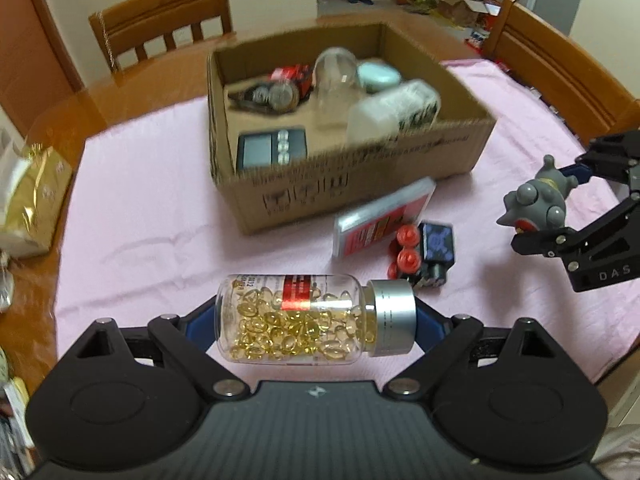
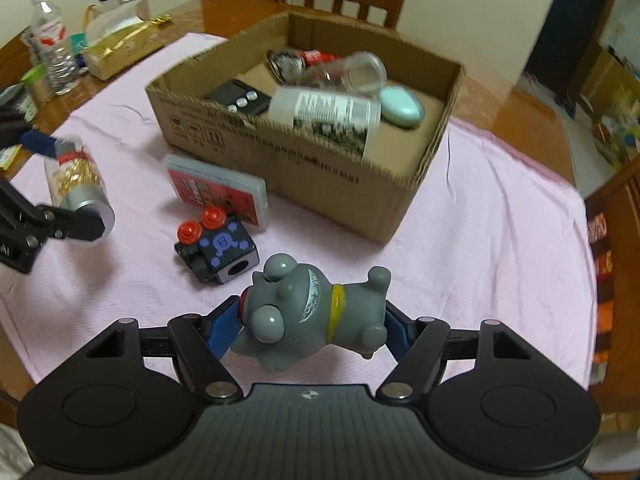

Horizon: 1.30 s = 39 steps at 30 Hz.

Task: Organize rigid objects
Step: 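Carry the capsule jar and gray toy into the box and release both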

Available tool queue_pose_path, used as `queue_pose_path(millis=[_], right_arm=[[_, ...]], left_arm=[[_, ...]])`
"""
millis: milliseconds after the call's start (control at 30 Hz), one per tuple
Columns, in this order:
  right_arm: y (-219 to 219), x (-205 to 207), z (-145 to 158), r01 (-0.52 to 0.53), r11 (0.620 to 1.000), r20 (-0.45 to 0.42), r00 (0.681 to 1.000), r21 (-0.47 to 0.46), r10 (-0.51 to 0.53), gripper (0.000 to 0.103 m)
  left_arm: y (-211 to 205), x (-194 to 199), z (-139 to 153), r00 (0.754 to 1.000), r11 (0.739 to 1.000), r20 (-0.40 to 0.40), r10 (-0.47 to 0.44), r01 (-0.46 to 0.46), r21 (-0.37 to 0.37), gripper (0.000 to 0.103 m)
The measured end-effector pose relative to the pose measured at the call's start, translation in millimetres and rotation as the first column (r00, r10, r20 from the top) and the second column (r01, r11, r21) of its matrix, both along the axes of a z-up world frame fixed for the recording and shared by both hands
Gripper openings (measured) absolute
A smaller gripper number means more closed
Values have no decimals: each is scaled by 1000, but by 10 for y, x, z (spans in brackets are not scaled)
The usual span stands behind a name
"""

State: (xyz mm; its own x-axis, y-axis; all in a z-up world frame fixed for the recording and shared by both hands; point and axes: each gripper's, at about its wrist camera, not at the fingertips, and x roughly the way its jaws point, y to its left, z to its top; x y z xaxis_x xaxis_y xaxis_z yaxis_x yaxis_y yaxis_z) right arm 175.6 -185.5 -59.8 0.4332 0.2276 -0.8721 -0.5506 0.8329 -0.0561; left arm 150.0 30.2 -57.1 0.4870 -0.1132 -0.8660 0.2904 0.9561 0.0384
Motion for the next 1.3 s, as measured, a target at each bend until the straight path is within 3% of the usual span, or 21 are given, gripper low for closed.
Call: queue_pose_path(millis=[267,467,667,967,1100,1300], right_arm=[[-58,141,400,-55,998,55,997,27,54,76],[-65,399,648,-59,997,118,992,57,52,76],[-11,673,750,-62,997,162,985,50,54,76],[30,1023,814,-43,997,181,983,66,30,76],[20,1116,783,-28,998,172,985,64,17,76],[19,1283,751,-12,998,163,987,60,2,76]], left_arm=[[-41,266,455,995,1000,97,-30,31,-7,93],[-78,673,592,989,1000,143,-21,24,-20,93],[-163,1179,525,981,999,190,-32,32,0,93],[-117,1806,75,989,1000,146,25,-26,6,93],[-72,1920,-30,988,998,143,62,-61,-10,94],[-61,1872,98,980,997,186,75,-74,-11,95]])
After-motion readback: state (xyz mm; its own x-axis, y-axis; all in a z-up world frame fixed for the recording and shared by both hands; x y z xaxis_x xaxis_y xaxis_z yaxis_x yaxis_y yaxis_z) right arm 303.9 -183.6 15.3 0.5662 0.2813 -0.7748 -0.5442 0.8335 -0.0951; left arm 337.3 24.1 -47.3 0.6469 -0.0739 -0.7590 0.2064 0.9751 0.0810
